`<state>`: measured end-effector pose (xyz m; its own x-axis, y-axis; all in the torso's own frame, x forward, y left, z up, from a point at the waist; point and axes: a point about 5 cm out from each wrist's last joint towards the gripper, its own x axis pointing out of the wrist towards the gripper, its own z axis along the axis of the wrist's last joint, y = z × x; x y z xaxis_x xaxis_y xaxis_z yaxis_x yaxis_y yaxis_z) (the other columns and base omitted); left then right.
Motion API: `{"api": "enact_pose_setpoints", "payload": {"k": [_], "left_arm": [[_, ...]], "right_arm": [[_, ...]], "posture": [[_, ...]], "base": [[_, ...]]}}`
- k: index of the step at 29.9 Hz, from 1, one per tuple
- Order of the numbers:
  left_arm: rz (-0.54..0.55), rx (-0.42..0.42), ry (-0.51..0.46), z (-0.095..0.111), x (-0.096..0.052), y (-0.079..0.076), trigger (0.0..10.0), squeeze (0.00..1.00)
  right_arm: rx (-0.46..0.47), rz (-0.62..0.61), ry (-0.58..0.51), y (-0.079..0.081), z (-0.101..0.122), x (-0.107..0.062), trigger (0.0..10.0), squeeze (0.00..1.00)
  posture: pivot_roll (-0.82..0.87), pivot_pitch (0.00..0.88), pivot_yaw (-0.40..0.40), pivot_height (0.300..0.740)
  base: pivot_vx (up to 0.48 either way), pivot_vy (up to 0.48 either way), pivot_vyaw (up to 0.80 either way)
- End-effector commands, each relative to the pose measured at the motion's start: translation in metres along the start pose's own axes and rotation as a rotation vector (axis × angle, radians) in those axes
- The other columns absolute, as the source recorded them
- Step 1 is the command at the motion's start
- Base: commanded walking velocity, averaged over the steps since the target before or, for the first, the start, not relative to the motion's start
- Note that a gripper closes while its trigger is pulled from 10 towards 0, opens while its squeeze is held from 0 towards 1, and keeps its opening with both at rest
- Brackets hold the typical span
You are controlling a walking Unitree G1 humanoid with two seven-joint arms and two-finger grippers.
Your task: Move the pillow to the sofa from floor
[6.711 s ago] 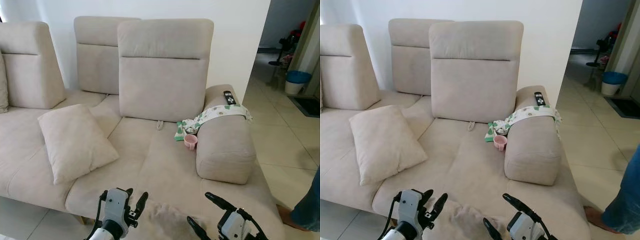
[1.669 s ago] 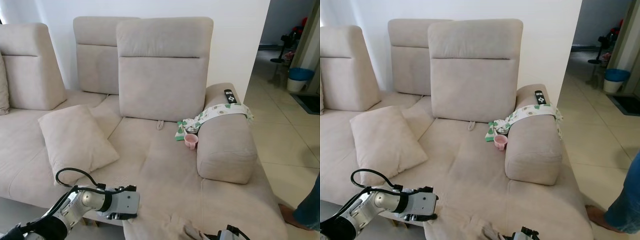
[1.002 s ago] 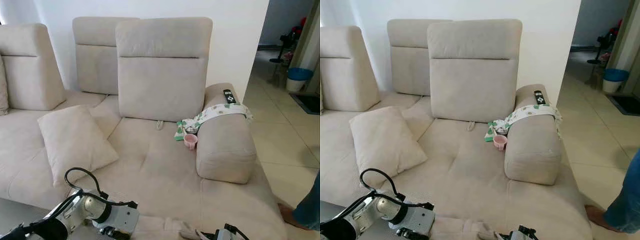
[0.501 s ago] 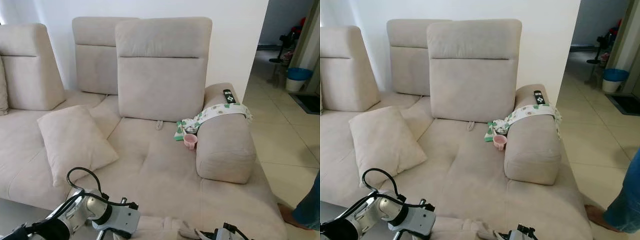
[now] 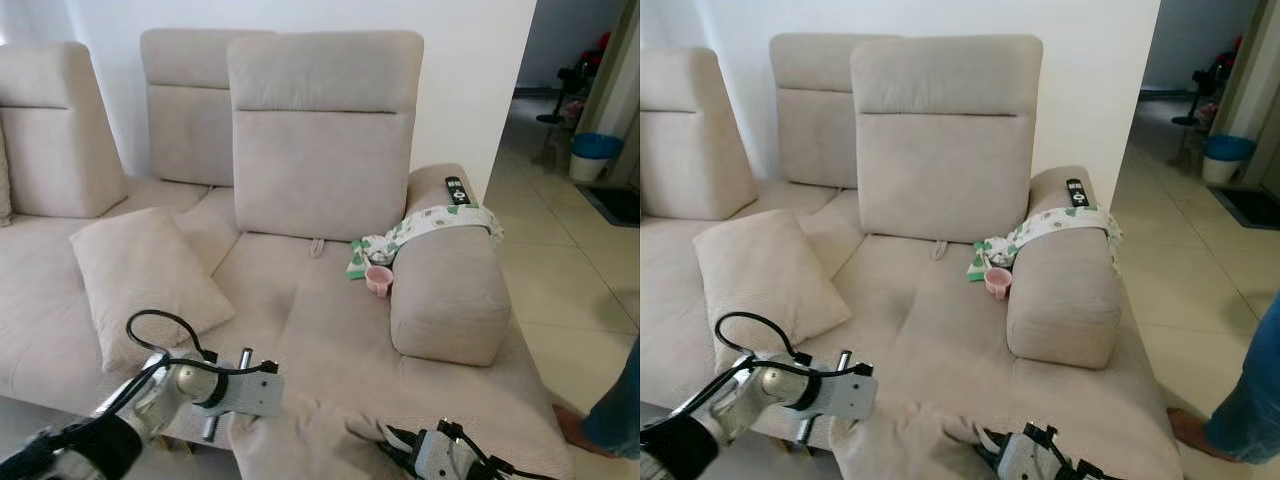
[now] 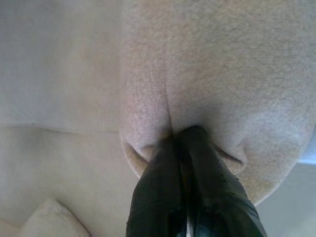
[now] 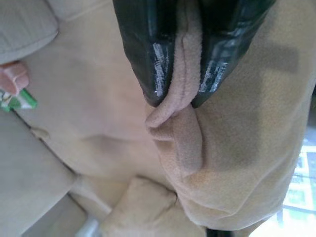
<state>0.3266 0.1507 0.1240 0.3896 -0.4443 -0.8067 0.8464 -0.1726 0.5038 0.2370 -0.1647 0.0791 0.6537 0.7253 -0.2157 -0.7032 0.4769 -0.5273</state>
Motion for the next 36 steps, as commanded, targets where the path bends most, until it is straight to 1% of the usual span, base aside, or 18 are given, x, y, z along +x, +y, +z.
{"api": "enact_pose_setpoints", "payload": {"k": [1,2,8,10,11,12,13,14,15,18,19,20,26,27,29,31,35,36], "left_arm": [[-0.006,0.024,0.010,0.000,-0.003,0.000,10.0,0.00],[-0.025,0.020,-0.003,-0.002,-0.004,-0.002,10.0,1.00],[-0.096,0.003,-0.035,-0.003,-0.006,-0.008,10.0,1.00],[-0.099,0.002,-0.035,-0.003,-0.006,-0.009,10.0,1.00],[-0.057,0.036,0.002,-0.003,-0.004,-0.004,10.0,1.00],[-0.057,0.036,0.002,-0.003,-0.004,-0.004,10.0,1.00],[-0.072,0.054,0.041,-0.007,-0.005,-0.005,10.0,0.00],[-0.072,0.054,0.041,-0.007,-0.005,-0.005,10.0,0.00],[-0.129,0.057,0.102,-0.016,-0.010,-0.010,10.0,0.00],[-0.154,0.056,0.121,-0.019,-0.013,-0.013,10.0,0.00],[-0.210,0.052,0.166,-0.028,-0.022,-0.018,10.0,0.00],[-0.225,0.052,0.182,-0.031,-0.024,-0.020,10.0,0.00],[-0.263,0.054,0.213,-0.039,-0.030,-0.023,10.0,0.00],[-0.263,0.054,0.213,-0.039,-0.030,-0.023,10.0,0.00],[-0.287,0.045,0.203,-0.039,-0.024,-0.028,10.0,0.00],[-0.298,0.034,0.178,-0.034,-0.017,-0.032,10.0,0.00],[-0.295,0.027,0.150,-0.027,-0.013,-0.034,10.0,0.00],[-0.291,0.021,0.137,-0.023,-0.009,-0.035,10.0,0.00]], "right_arm": [[-0.013,-0.015,-0.048,-0.003,0.010,0.004,10.0,0.00],[-0.011,-0.011,-0.040,-0.002,0.008,0.004,10.0,0.00],[-0.008,-0.003,-0.014,0.003,0.003,0.001,10.0,0.00],[-0.007,-0.004,-0.012,0.003,0.003,0.001,10.0,0.00],[-0.006,-0.004,-0.009,0.004,0.003,0.000,10.0,0.00],[-0.006,-0.004,-0.009,0.004,0.003,0.000,10.0,0.00],[-0.008,-0.003,-0.005,0.004,0.002,0.000,10.0,0.00],[-0.008,-0.003,-0.005,0.004,0.002,0.000,10.0,0.00],[-0.010,-0.003,0.001,0.005,0.001,-0.001,10.0,0.00],[-0.010,-0.003,0.004,0.005,0.001,-0.001,10.0,0.00],[-0.011,-0.002,0.012,0.005,-0.001,-0.003,10.0,0.00],[-0.012,-0.002,0.014,0.005,-0.001,-0.003,10.0,0.00],[-0.009,-0.002,0.015,0.006,-0.001,-0.004,10.0,0.00],[-0.009,-0.002,0.015,0.006,-0.001,-0.004,10.0,0.00],[-0.010,-0.001,0.011,0.007,0.000,-0.002,10.0,0.00],[-0.011,-0.003,0.007,0.007,0.001,-0.002,10.0,0.00],[-0.010,-0.006,0.007,0.007,0.001,-0.002,10.0,0.00],[-0.009,-0.006,0.007,0.007,0.001,-0.002,10.0,0.00]], "posture": [[-0.03,0.000,0.039,0.550],[-0.03,0.000,0.038,0.550],[-0.04,0.000,0.040,0.550],[-0.04,0.000,0.040,0.550],[-0.04,0.000,0.040,0.550],[-0.04,0.000,0.040,0.550],[-0.04,0.000,0.039,0.550],[-0.04,0.000,0.039,0.550],[-0.04,0.000,0.038,0.550],[-0.04,0.000,0.038,0.550],[-0.04,0.000,0.038,0.550],[-0.04,0.000,0.038,0.550],[-0.04,0.000,0.037,0.550],[-0.04,0.000,0.037,0.550],[-0.04,0.000,0.041,0.550],[-0.04,0.000,0.041,0.550],[-0.05,0.000,0.043,0.550],[-0.05,0.000,0.043,0.550]], "base": [[0.000,0.000,0.00],[0.000,0.000,0.00],[0.000,0.000,0.00],[0.000,0.000,0.00],[0.000,0.000,0.00],[0.000,0.000,0.00],[0.000,0.000,0.00],[0.000,0.000,0.00],[0.000,0.000,0.00],[0.000,0.000,0.00],[0.000,0.000,0.00],[0.000,0.000,0.00],[0.000,0.000,0.00],[0.000,0.000,0.00],[0.000,0.000,0.00],[0.000,0.000,0.00],[0.000,0.000,0.00],[0.000,0.000,0.00]]}}
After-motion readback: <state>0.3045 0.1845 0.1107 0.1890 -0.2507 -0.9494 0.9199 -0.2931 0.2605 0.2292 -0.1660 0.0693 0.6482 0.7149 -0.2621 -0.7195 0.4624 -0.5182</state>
